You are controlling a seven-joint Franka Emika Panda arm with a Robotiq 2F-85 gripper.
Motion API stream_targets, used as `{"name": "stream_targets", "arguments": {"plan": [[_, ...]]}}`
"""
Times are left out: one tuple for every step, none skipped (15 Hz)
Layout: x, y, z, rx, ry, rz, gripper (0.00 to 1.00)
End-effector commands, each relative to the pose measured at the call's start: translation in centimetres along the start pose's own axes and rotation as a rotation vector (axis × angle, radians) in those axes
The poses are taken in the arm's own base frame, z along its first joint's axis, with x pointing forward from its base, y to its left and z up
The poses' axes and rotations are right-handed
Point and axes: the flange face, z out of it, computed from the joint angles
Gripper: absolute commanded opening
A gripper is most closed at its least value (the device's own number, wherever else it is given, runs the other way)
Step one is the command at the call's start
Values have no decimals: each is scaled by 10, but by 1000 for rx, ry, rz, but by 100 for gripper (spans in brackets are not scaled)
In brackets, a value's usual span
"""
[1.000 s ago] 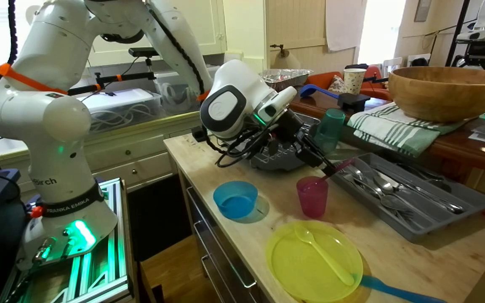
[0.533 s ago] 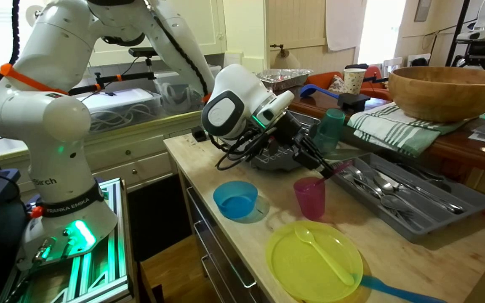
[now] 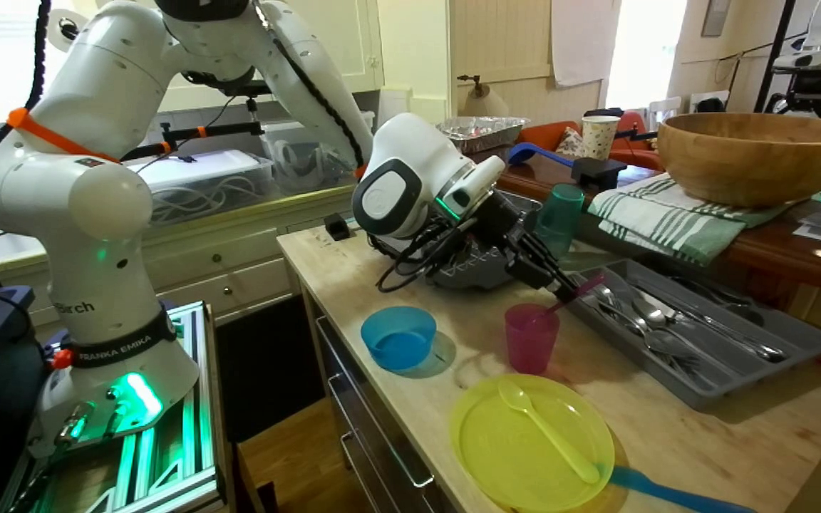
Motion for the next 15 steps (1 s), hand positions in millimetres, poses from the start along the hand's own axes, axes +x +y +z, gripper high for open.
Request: {"name": "stream_targets", "arguments": {"plan": [[-4, -4, 7, -17, 16, -6, 5], [-5, -4, 7, -18, 17, -10, 5], [-6, -4, 7, -18, 11, -17, 5], [-7, -4, 7, -18, 13, -20, 5], [-8, -5, 6, -18, 14, -22, 5], [-8, -4, 6, -18, 14, -24, 5], [-8, -3, 5, -19, 12, -25, 16], [-8, -3, 5, -20, 13, -25, 45], [-7, -3, 4, -18, 13, -25, 44], [-7, -2, 3, -16, 14, -24, 47], [-7, -2, 2, -15, 18, -23, 53], [-7, -2, 1, -13, 19, -23, 62], [-6, -2, 0, -12, 20, -23, 69], [-6, -2, 0, -10, 21, -23, 77], [-6, -2, -1, -9, 22, -24, 84]]}}
